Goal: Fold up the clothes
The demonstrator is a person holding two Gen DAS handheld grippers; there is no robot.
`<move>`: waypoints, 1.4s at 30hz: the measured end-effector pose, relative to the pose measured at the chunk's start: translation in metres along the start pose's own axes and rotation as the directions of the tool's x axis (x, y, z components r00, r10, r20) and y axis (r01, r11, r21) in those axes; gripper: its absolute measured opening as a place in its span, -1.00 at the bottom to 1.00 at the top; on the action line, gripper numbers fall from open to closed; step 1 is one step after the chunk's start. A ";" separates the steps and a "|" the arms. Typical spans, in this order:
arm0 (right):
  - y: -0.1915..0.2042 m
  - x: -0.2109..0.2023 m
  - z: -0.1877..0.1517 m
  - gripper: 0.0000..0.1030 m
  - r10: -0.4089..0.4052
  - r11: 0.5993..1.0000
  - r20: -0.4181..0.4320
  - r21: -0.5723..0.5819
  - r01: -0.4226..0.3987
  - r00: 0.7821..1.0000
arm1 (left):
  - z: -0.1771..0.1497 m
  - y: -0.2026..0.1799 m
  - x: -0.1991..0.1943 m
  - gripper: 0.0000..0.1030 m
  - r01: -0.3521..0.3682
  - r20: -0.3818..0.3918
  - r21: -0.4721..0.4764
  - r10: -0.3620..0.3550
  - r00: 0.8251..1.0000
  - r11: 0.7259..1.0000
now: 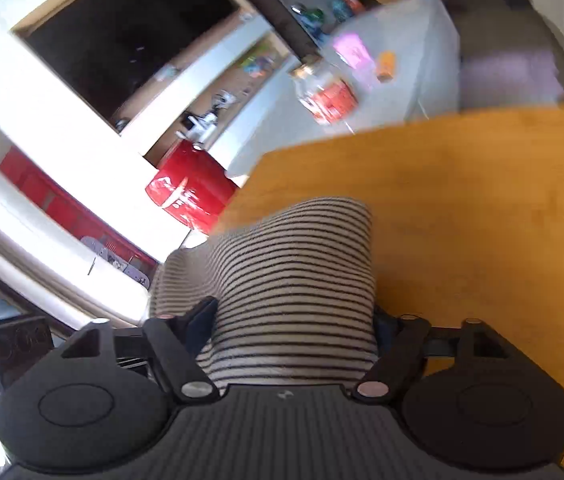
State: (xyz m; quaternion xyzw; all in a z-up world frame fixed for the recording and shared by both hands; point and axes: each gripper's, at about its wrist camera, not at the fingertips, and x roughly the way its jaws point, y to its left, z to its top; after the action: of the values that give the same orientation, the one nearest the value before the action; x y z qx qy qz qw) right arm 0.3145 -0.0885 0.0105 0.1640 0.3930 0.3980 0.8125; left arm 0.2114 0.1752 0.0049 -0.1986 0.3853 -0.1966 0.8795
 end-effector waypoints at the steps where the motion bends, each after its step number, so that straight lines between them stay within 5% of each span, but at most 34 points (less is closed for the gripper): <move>1: 0.012 -0.005 0.004 0.28 0.035 0.997 0.027 -0.063 -0.033 0.999 | 0.001 0.003 -0.003 0.51 0.001 0.002 -0.002 -0.001 1.000 1.000; 5: 0.037 -0.006 0.008 0.25 -0.001 0.977 0.036 -0.214 0.009 0.999 | 0.002 0.008 -0.008 0.53 -0.019 0.006 0.008 0.019 1.000 1.000; 7: 0.024 0.004 0.002 0.24 -0.131 0.973 0.006 -0.190 0.129 0.991 | 0.002 0.007 -0.005 0.54 -0.036 0.004 0.020 0.036 0.999 0.999; 9: 0.007 -0.002 -0.006 0.26 -0.153 0.981 0.001 -0.121 0.152 0.988 | 0.003 0.002 -0.004 0.56 -0.051 0.009 0.031 0.051 0.999 0.998; 13: -0.008 -0.039 -0.027 0.81 -0.058 0.998 0.017 -0.022 0.059 0.998 | 0.003 -0.013 -0.014 0.55 -0.093 0.017 0.037 0.092 0.996 0.995; 15: -0.013 -0.056 -0.039 0.88 -0.019 1.000 0.021 0.013 0.019 1.000 | 0.002 -0.015 -0.021 0.57 -0.083 0.015 0.010 0.083 0.996 0.996; 19: -0.014 -0.056 -0.065 0.86 -0.042 0.999 -0.012 0.026 0.043 0.999 | -0.005 -0.016 -0.021 0.64 -0.067 -0.003 -0.038 0.067 0.998 0.997; 22: -0.008 -0.044 -0.075 0.54 -0.064 0.998 -0.024 -0.008 0.064 0.998 | -0.012 -0.015 -0.014 0.54 -0.031 -0.014 -0.036 0.030 0.999 0.999; 24: -0.001 -0.033 -0.071 0.52 -0.068 0.997 -0.023 -0.035 0.068 0.997 | -0.011 -0.008 -0.007 0.52 -0.017 -0.015 -0.042 0.017 1.000 0.999; 34: 0.015 0.075 -0.002 0.49 -0.081 0.992 0.021 -0.090 0.083 0.996 | 0.056 0.063 -0.002 0.47 -0.154 0.138 -0.007 0.154 0.978 0.988; 42: 0.019 0.113 0.023 0.51 -0.116 0.988 0.047 -0.095 0.121 0.992 | 0.079 0.093 0.006 0.48 -0.146 0.163 -0.061 0.154 0.975 0.987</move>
State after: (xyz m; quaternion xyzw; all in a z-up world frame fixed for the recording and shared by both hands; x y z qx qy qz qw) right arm 0.3646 0.0116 -0.0213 0.1087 0.3651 0.3643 0.8498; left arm 0.2927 0.2667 0.0043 -0.2062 0.3288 -0.1028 0.9159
